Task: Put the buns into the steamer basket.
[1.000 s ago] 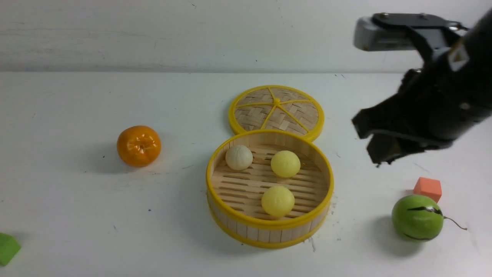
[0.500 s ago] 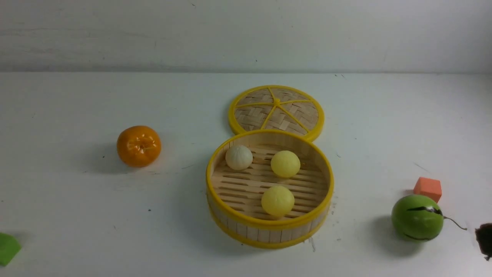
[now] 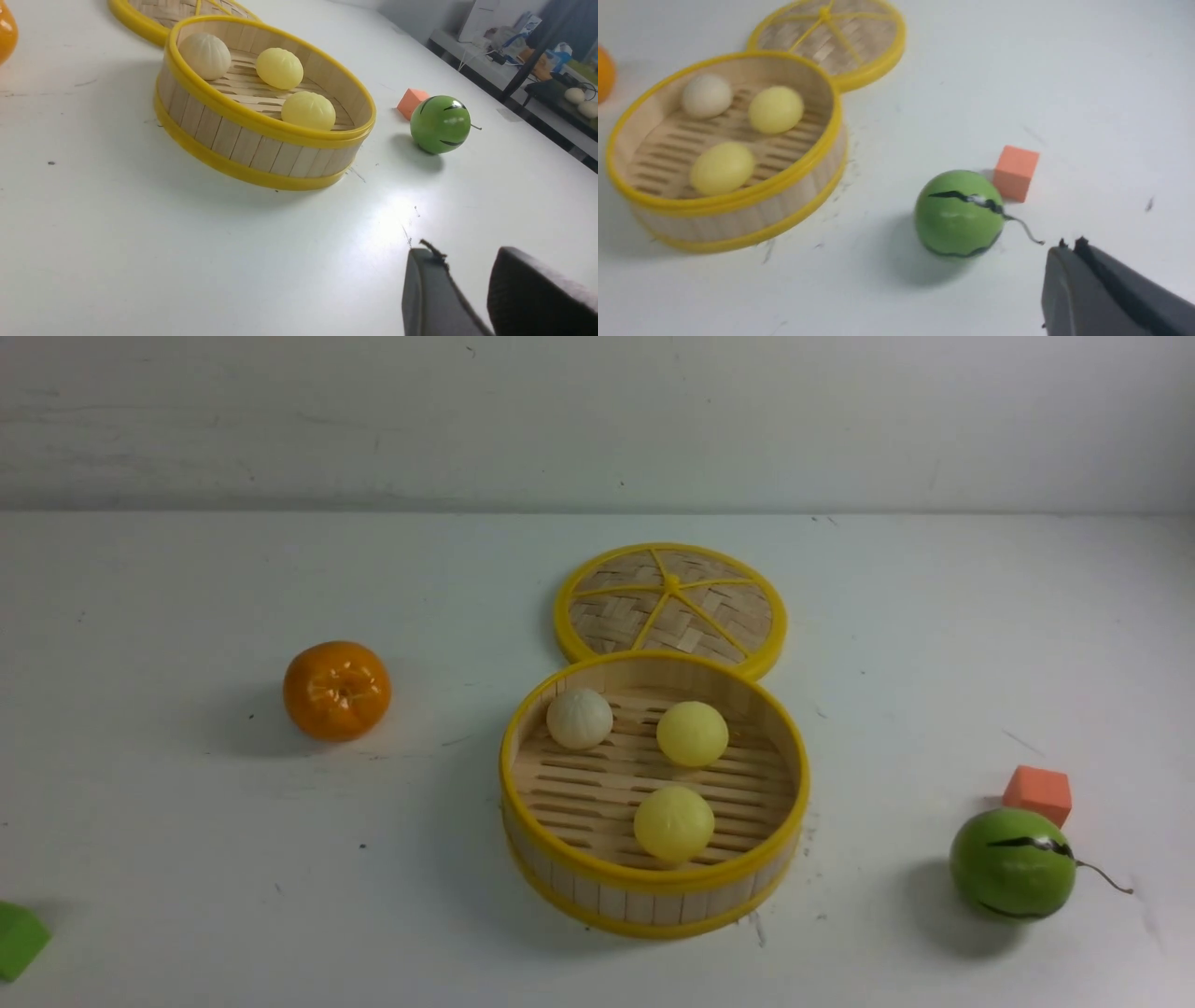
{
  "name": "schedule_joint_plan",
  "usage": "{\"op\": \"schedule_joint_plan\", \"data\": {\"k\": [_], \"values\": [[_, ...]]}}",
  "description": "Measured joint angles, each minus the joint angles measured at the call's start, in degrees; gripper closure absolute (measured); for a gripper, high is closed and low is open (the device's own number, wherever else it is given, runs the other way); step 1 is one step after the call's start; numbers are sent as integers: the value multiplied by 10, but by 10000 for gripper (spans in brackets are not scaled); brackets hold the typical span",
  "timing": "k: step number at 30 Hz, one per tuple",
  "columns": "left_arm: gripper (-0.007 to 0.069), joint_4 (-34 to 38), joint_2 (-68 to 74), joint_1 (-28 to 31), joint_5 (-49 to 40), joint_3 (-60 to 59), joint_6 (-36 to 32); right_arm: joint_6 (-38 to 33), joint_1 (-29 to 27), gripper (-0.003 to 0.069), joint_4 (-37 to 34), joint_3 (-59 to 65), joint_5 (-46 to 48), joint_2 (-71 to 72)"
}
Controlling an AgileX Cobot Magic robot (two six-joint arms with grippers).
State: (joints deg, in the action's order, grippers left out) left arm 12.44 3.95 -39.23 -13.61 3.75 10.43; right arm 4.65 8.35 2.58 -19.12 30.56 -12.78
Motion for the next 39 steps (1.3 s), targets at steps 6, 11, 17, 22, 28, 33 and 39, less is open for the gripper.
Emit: {"op": "schedule_joint_plan", "data": {"k": [6,11,17,22,28,33,39], "values": [[424,0,0,0,0,0,0,6,-41,679,21,199,-108,129],[419,0,0,0,-1,0,0,23,-43,677,22,203,-88,134],[414,0,0,0,-1,0,0,24,-43,676,21,203,-87,134],[407,0,0,0,-1,0,0,24,-43,672,21,203,-87,134],[403,0,0,0,-1,0,0,26,-43,668,22,202,-86,134],[396,0,0,0,-1,0,0,26,-43,664,22,202,-86,134],[395,-85,0,13,24,-4,-1,26,-43,662,22,202,-86,134]]}}
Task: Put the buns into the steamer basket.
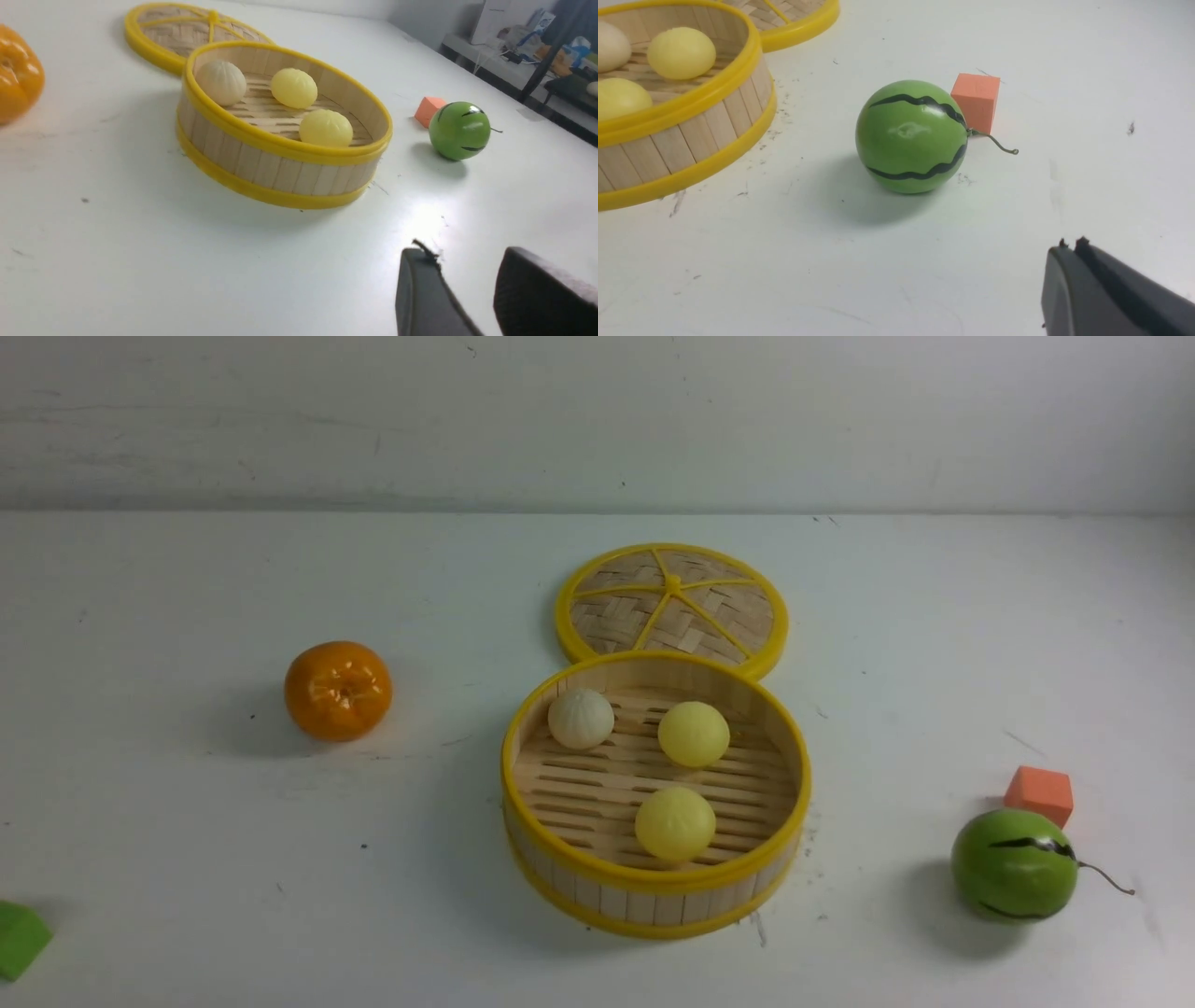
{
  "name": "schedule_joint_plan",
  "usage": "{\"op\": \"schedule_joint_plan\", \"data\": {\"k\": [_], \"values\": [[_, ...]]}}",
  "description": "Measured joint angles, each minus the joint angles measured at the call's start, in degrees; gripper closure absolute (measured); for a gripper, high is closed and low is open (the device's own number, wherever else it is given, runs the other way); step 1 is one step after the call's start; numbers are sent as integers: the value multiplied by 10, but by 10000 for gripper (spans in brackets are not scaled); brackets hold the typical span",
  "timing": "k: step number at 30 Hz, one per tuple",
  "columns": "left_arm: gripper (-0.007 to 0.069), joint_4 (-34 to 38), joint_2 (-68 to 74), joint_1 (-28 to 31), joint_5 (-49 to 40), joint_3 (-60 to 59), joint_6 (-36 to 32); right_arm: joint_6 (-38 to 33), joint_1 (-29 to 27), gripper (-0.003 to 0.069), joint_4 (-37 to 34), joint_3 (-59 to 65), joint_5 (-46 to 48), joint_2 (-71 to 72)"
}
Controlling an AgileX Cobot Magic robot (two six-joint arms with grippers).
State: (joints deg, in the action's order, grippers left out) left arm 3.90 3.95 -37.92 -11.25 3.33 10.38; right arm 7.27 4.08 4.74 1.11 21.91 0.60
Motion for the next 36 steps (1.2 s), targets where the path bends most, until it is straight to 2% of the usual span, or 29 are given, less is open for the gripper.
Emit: {"op": "schedule_joint_plan", "data": {"k": [1,3,5,6,7,8,9,12,13,19,36], "values": [[395,-3,0,3,1,0,0,0,0,662,0,0,0,0],[393,-17,-5,65,7,-1,3,0,0,660,-1,0,0,0],[404,1,-14,128,11,-3,7,0,0,658,-1,0,0,0],[407,6,-17,141,12,-4,7,0,0,658,-1,0,0,0],[426,16,-21,165,13,-7,8,0,0,657,-1,0,0,0],[475,31,-31,216,15,-17,10,0,0,656,0,0,0,0],[515,37,-38,241,15,-24,11,0,0,655,0,0,0,0],[624,40,-45,287,14,-43,11,0,0,653,0,0,0,0],[638,41,-45,301,4,-47,11,0,0,651,0,0,1,0],[638,36,-45,312,-102,-51,13,0,0,644,0,0,1,0],[638,37,-45,312,-103,-51,15,0,0,622,0,0,1,0]]}}
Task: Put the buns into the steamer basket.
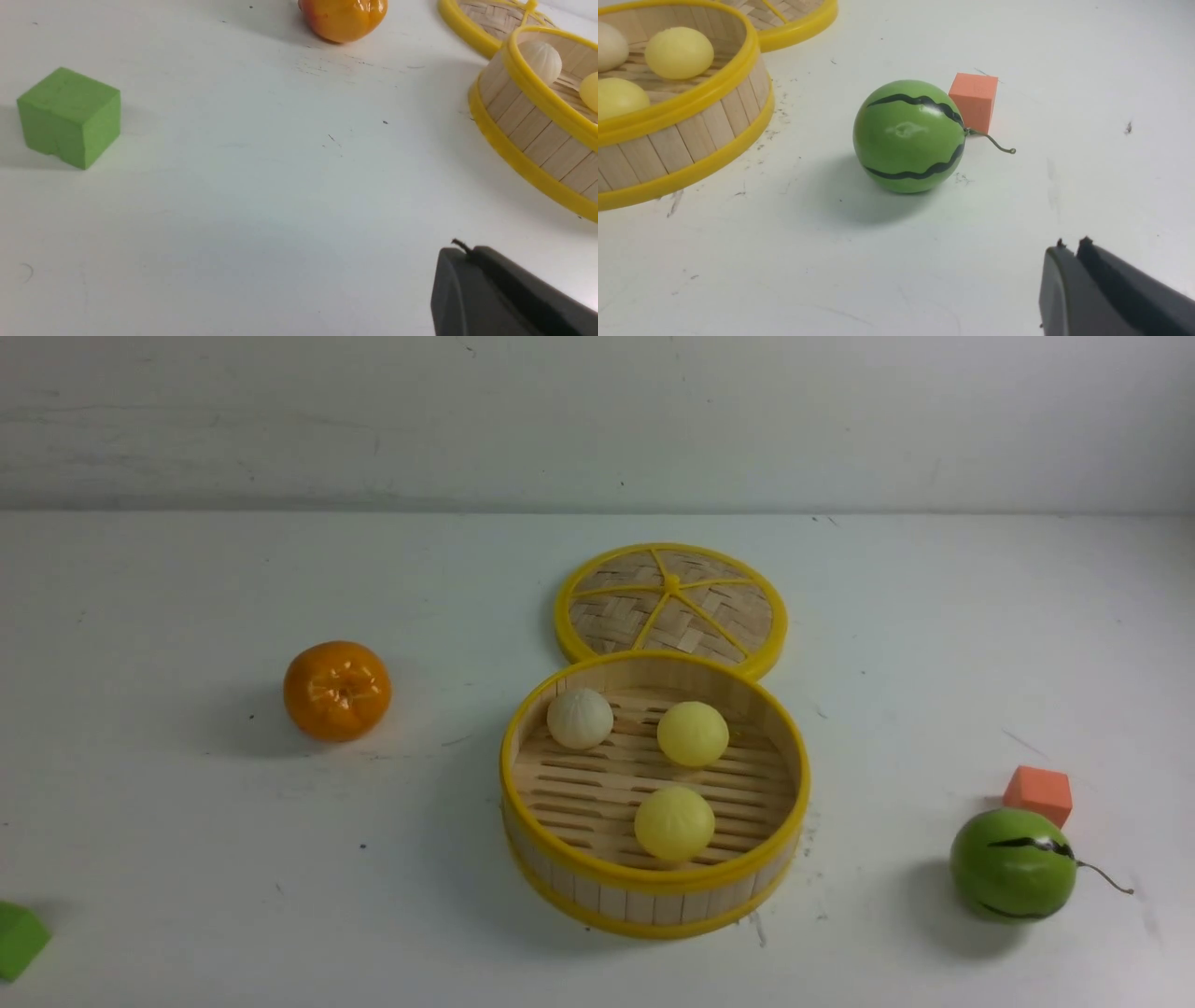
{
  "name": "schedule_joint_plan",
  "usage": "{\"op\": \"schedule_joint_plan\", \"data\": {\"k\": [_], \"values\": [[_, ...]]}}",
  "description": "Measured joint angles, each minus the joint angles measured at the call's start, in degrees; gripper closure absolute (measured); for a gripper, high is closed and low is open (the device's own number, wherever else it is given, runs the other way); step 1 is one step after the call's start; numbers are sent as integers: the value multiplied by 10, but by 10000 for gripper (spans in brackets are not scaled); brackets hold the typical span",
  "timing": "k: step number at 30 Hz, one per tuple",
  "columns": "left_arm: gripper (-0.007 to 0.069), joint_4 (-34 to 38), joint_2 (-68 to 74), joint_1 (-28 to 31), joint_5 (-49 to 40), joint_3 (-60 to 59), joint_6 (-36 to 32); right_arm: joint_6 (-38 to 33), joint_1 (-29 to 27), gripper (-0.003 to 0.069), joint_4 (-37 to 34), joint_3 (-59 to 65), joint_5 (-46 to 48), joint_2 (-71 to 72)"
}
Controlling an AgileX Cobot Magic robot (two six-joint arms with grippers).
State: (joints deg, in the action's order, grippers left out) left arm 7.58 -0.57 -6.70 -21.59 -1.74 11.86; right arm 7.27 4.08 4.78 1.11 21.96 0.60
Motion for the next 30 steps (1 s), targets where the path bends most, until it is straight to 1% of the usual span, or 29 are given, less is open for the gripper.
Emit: {"op": "schedule_joint_plan", "data": {"k": [30], "values": [[638,0,0,0,0,0,0,0,0,591,0,0,0,0]]}}
